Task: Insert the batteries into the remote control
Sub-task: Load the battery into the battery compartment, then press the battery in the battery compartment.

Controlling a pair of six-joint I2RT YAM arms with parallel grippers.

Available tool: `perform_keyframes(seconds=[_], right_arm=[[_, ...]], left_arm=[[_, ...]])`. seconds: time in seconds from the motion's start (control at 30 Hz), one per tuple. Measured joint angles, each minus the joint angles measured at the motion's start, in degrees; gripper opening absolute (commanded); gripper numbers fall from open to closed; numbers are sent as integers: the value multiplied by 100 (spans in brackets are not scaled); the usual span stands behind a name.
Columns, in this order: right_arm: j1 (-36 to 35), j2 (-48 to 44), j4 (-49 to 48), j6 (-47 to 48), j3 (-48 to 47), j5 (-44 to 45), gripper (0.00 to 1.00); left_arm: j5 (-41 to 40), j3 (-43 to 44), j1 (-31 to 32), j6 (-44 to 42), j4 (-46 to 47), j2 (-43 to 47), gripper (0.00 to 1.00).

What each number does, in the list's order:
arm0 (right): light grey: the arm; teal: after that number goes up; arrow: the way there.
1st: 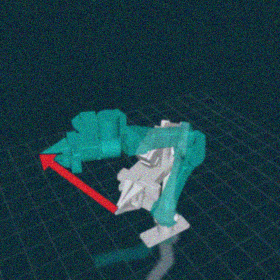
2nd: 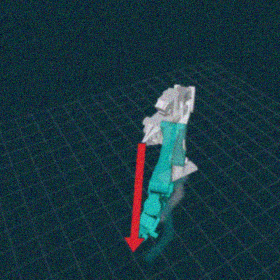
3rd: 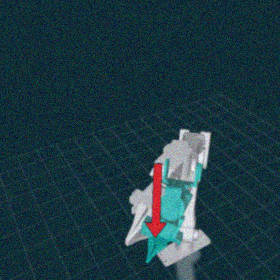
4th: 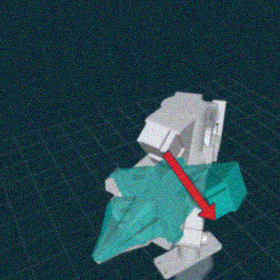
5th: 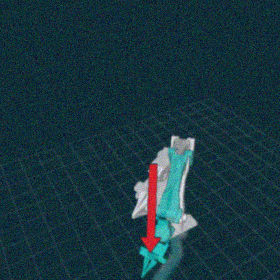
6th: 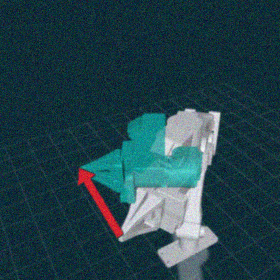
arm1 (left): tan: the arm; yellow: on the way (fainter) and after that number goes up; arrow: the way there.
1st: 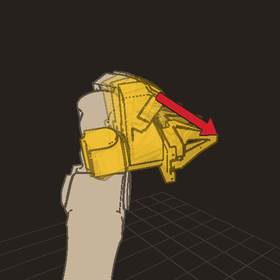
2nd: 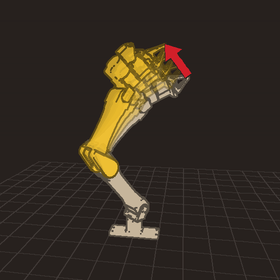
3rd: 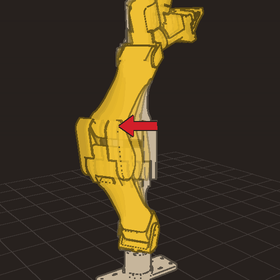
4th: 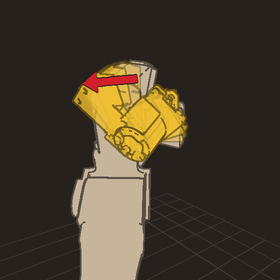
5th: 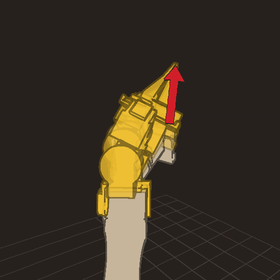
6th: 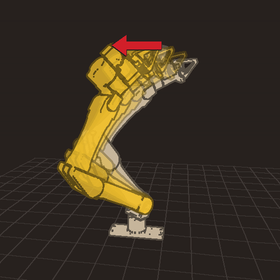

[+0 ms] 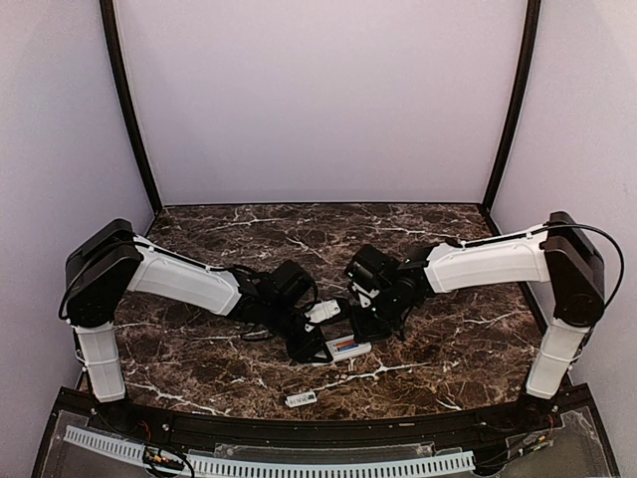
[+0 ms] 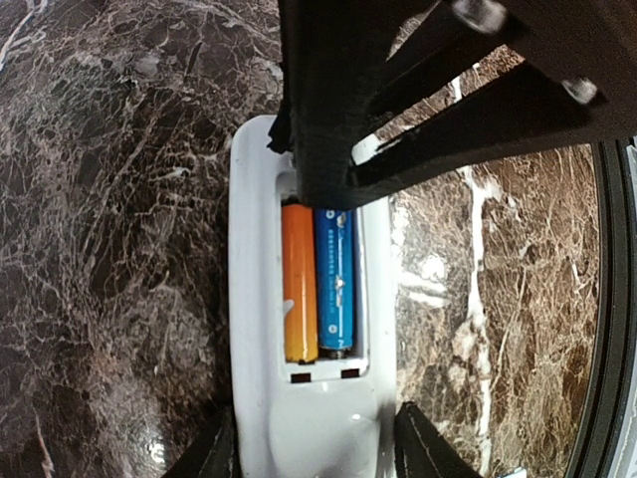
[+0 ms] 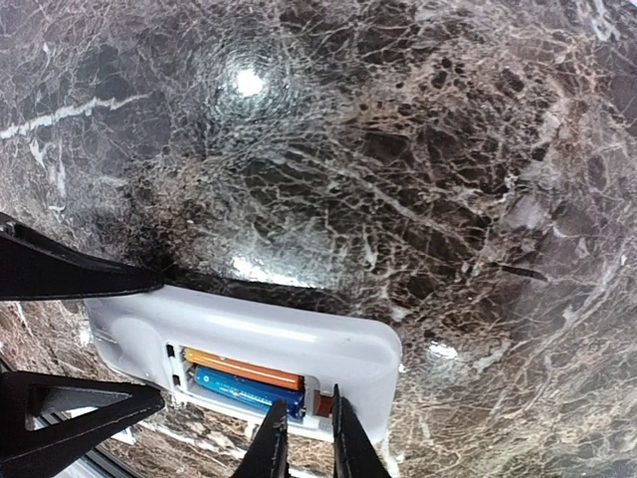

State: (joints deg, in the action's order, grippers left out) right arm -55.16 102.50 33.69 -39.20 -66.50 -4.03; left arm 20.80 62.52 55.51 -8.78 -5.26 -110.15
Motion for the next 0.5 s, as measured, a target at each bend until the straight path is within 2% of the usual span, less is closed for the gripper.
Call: perform_keyframes(seconds=[0.07, 0.2, 0.5], right_arm=[[2, -7, 61, 39, -26, 0, 13], [48, -138, 83, 90, -28, -118, 0], [286, -291, -750, 13, 376, -1032, 0]], left_arm=[[-2, 2, 0, 0, -17, 0, 27], [-2, 4, 0, 0, -37, 0, 28], [-2, 24, 0, 0, -72, -7, 28]])
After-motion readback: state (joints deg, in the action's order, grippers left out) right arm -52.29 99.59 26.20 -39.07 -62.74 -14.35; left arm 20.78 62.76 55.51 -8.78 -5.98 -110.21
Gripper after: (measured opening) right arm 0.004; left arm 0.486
